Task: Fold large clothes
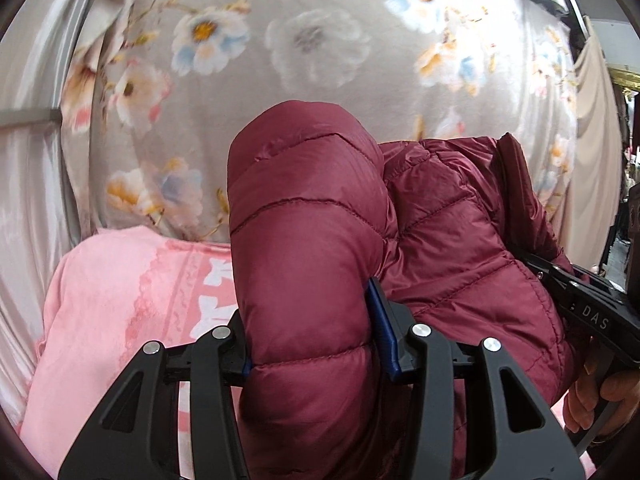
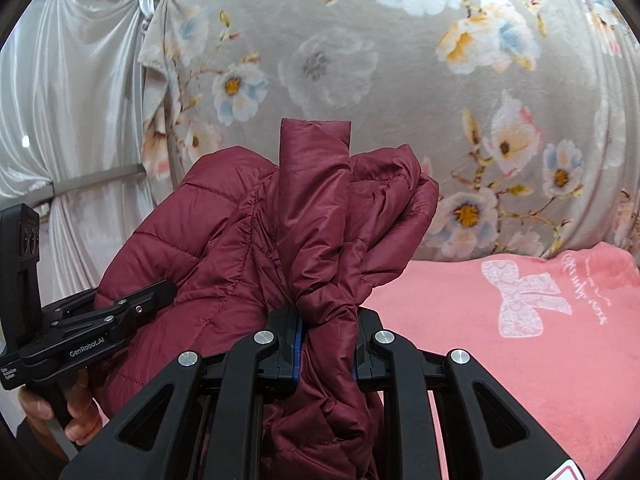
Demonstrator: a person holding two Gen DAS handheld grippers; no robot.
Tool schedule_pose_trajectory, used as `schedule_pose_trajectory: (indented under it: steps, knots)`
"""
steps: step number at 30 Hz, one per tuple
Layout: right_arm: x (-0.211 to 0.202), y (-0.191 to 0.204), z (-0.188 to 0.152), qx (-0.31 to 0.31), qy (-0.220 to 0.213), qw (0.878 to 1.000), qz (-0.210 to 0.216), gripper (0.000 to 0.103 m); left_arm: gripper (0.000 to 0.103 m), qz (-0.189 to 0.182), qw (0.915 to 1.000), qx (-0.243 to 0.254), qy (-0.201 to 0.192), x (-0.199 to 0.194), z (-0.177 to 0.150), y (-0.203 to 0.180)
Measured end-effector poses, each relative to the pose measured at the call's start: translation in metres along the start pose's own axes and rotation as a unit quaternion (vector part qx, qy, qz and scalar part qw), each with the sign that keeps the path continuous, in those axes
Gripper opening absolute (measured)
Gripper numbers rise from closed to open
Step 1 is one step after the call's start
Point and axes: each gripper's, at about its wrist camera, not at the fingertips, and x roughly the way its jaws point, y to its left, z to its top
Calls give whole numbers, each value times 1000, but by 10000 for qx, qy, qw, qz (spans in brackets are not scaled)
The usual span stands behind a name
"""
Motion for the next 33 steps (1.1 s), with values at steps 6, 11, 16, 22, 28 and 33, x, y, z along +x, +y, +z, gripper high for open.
schedule_pose_trajectory:
  steps: [6, 11, 16, 22, 28, 33]
  knots:
    - [67, -4, -29, 100, 464, 9989, 36, 16, 44, 126, 9988, -105, 457, 59, -30, 30]
    - [113, -10, -62, 170, 895, 9958, -40, 16, 44, 189, 9958, -144, 889, 103, -62, 42]
    - [146, -18, -92, 198, 1299, 9913, -122, 16, 44, 219, 9913, -198, 1286, 134, -92, 49]
    - [171, -29, -125, 253, 1649, 9857, -253, 17, 46, 309, 9871, -230, 1554, 158, -120, 55]
    - [179, -41, -134, 511, 1827, 9816, -209, 25, 60, 375, 9846, -358, 1670, 165, -129, 63]
    - [160, -44, -127, 482, 1895, 9800, -358, 38, 76, 913, 9793, -445, 1754, 154, -121, 68]
